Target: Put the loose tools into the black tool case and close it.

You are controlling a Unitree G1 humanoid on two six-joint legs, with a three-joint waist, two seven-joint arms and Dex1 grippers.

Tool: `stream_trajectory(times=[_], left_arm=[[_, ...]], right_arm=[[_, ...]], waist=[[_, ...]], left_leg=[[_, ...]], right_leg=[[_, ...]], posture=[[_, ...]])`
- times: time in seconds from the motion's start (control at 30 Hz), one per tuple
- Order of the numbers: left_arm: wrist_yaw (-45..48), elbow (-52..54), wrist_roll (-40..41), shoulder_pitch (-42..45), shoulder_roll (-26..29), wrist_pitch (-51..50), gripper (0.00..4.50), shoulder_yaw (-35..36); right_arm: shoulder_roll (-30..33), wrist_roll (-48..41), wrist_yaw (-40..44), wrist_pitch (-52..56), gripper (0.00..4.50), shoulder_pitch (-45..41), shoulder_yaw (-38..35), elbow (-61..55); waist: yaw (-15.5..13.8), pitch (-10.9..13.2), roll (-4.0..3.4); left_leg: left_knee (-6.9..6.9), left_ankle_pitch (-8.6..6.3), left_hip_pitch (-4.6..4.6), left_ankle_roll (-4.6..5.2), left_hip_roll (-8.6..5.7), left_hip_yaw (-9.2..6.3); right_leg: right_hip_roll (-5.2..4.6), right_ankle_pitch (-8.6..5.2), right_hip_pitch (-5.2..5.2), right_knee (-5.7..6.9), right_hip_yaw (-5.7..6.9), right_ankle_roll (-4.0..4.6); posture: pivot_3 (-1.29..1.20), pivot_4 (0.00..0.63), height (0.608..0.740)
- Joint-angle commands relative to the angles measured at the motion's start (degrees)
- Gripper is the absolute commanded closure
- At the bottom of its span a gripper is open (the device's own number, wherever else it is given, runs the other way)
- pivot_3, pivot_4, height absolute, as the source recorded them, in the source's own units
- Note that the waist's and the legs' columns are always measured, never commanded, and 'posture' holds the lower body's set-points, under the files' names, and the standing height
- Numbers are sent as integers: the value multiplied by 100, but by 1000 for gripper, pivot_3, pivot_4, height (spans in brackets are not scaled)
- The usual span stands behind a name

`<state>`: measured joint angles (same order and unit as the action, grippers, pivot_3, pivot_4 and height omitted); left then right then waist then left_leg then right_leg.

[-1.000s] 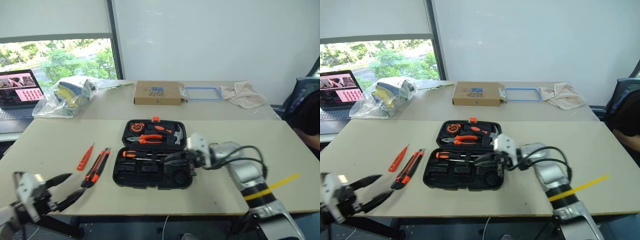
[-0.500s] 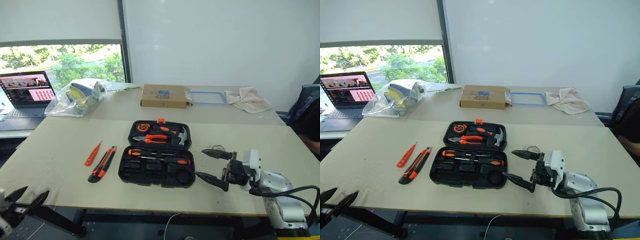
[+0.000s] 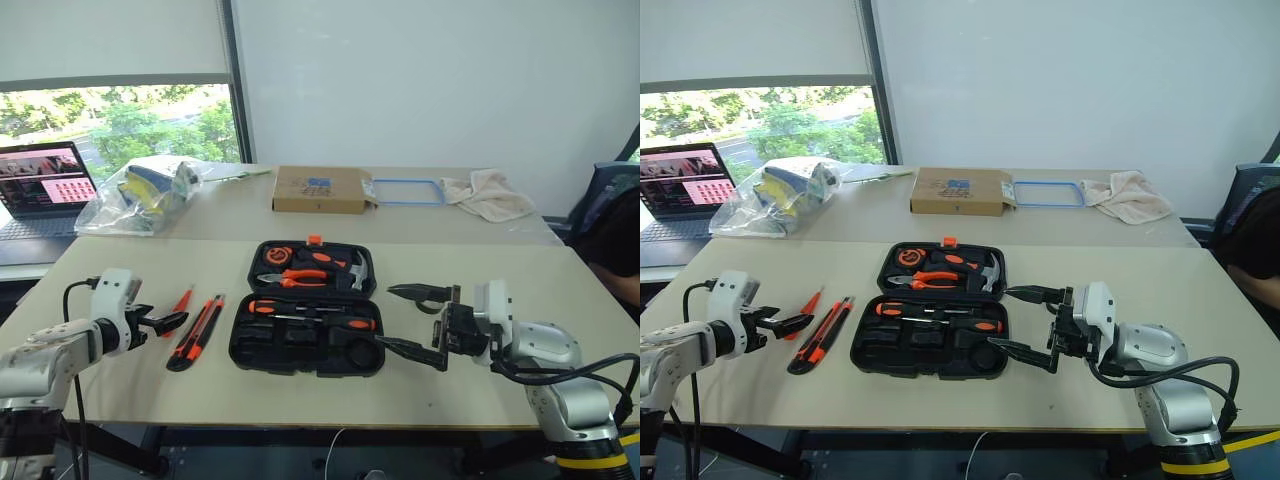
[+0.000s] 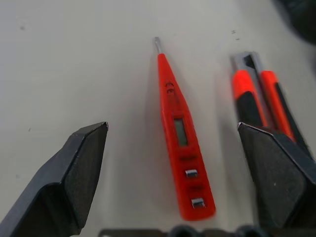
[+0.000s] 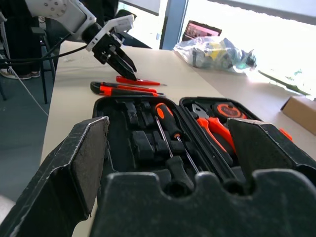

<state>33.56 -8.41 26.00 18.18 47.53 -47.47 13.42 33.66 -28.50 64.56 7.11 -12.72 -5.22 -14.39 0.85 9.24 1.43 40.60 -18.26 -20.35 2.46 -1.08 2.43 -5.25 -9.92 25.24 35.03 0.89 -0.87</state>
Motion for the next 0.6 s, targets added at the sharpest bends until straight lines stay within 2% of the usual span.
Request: stream_trajectory(times=[0.03,0.13,0.17,0.3,0.37,0.5,0.6], left_arm=[[-121,-228,-257,253,-47,-57,498,-143],[15,-265,-245,266,-81,-216,1285,-228],[43,-263,-254,243,-82,-239,1817,-244],[96,-291,-291,201,-115,-237,3233,-193],[328,-346,-204,174,-140,310,4006,86],[1352,-442,87,213,-19,1589,4034,611],[2793,-197,470,238,76,2437,4034,652]], right_arm=[[90,-201,-66,88,0,9,-93,-290],[126,-216,-93,119,0,73,-130,-333],[139,-220,-104,117,0,94,-136,-339],[182,-239,-134,101,0,121,-133,-347],[227,-246,-126,89,0,121,-162,-331],[376,-303,-98,89,0,235,-299,-385],[534,-386,-86,132,0,394,-412,-491]], waist=[[-20,0,0],[-29,0,0],[-30,0,0],[-40,0,0],[-46,0,-1],[-62,9,14],[-82,11,18]], left_leg=[[0,-2,-2,1,-1,-1],[-1,-5,-4,4,-6,-1],[-1,-6,-4,6,-8,-1],[-1,-12,-1,16,-13,-1],[0,-13,0,16,-13,-1],[0,-9,-3,8,-10,-1],[1,-6,-16,3,-9,-1]], right_leg=[[-3,-3,0,-1,1,-5],[-11,-6,-2,-6,-1,-10],[-15,-7,-2,-8,-1,-11],[-28,-9,-4,-12,-1,-16],[-31,-10,-3,-13,-1,-16],[-33,-10,3,-12,1,-14],[-38,-9,13,-13,2,-12]], posture=[[0,150,740],[0,150,740],[0,150,740],[0,150,740],[0,150,740],[0,150,740],[0,150,740]])
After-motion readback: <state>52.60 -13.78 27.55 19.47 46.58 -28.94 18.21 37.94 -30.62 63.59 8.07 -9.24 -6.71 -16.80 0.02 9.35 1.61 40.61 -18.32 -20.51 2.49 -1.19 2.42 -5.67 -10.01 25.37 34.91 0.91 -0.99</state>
